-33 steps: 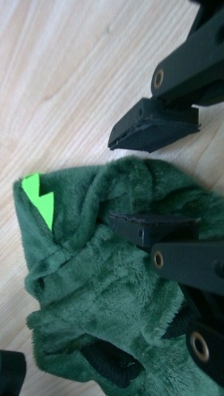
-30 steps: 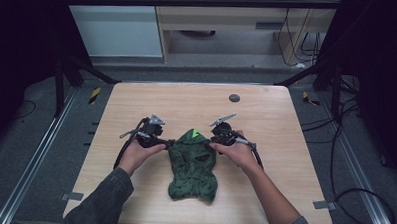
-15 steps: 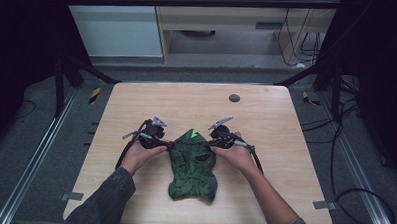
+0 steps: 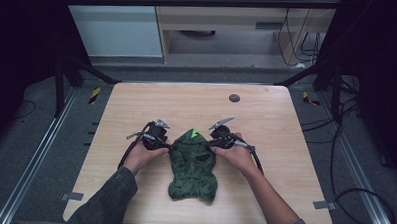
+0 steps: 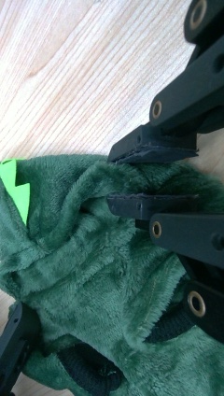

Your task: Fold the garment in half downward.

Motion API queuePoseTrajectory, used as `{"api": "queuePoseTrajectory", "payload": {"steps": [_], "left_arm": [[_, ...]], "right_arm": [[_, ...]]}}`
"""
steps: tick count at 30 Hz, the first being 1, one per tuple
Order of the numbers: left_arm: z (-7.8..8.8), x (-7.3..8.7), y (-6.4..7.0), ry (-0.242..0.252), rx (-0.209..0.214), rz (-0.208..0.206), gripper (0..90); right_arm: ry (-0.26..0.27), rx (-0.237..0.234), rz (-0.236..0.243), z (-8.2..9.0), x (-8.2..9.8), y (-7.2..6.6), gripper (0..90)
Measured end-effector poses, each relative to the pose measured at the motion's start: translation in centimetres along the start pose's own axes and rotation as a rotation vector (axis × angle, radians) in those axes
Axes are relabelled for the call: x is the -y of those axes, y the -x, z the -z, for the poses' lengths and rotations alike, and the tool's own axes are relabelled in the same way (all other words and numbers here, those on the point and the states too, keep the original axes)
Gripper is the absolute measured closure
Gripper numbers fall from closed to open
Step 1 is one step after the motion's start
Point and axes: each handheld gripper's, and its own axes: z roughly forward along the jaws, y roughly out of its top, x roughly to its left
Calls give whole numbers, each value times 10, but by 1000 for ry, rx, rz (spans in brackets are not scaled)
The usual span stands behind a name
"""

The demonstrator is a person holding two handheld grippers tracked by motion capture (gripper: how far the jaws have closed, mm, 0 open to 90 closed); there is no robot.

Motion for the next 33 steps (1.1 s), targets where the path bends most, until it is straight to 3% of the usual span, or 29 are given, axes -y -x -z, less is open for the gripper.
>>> {"api": "queuePoseTrajectory", "payload": {"steps": [4,10,14,20,33], "left_arm": [[0,0,3,-4,7,-18,461],[1,0,9,-13,51,-50,708],[2,0,11,-21,58,-54,798],[6,-4,11,-27,49,-70,830],[25,-31,6,25,14,-98,833]], "right_arm": [[-3,4,7,0,0,0,743],[-12,0,14,1,0,-1,792],[-20,-9,24,1,-1,-2,824],[-18,-12,46,10,-7,0,841],[15,12,74,36,-35,6,842]]}}
